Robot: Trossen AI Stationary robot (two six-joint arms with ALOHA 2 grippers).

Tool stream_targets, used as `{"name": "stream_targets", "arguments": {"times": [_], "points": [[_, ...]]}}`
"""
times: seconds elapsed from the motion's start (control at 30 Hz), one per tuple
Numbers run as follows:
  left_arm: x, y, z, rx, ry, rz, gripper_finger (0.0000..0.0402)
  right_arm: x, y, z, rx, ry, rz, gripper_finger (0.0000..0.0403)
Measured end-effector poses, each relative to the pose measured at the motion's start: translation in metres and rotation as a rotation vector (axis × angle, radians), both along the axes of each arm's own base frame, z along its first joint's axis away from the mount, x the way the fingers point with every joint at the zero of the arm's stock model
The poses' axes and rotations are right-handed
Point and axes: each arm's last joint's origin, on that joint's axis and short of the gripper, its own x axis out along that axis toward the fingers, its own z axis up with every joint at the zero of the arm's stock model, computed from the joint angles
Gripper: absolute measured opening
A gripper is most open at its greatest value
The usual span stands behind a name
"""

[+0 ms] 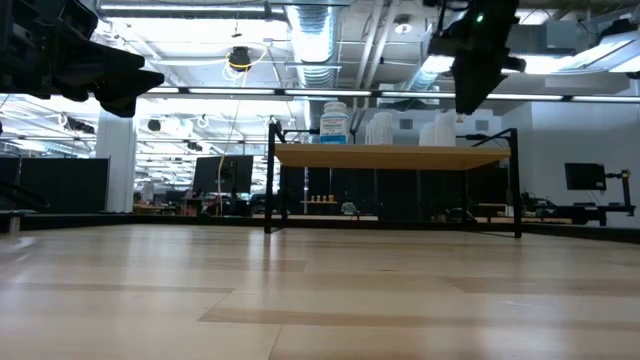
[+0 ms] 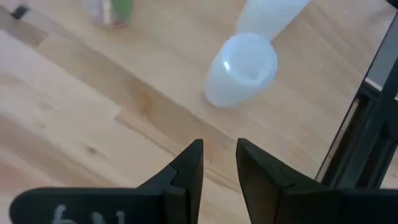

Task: Pick and place medicine bottles onto shelf by color
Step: Adjust the white pill bottles on the shelf

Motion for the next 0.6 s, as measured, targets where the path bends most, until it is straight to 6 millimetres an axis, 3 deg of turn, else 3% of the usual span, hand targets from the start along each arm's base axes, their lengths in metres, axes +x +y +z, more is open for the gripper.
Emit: {"name": "stream_targets", "arguments": {"times": [0.3,0.6], "points": [[0.000,0.000,0.000,0.000,0.000,0.000,0.0194,0.016,-0.020,-0.024,-0.004,0.118,-0.037,0.0117],[0.000,0.000,0.000,0.006,0.000,0.000,0.0194,0.023,-0.032,-0.013,-0.053,0.064,-0.049,0.0117]]}}
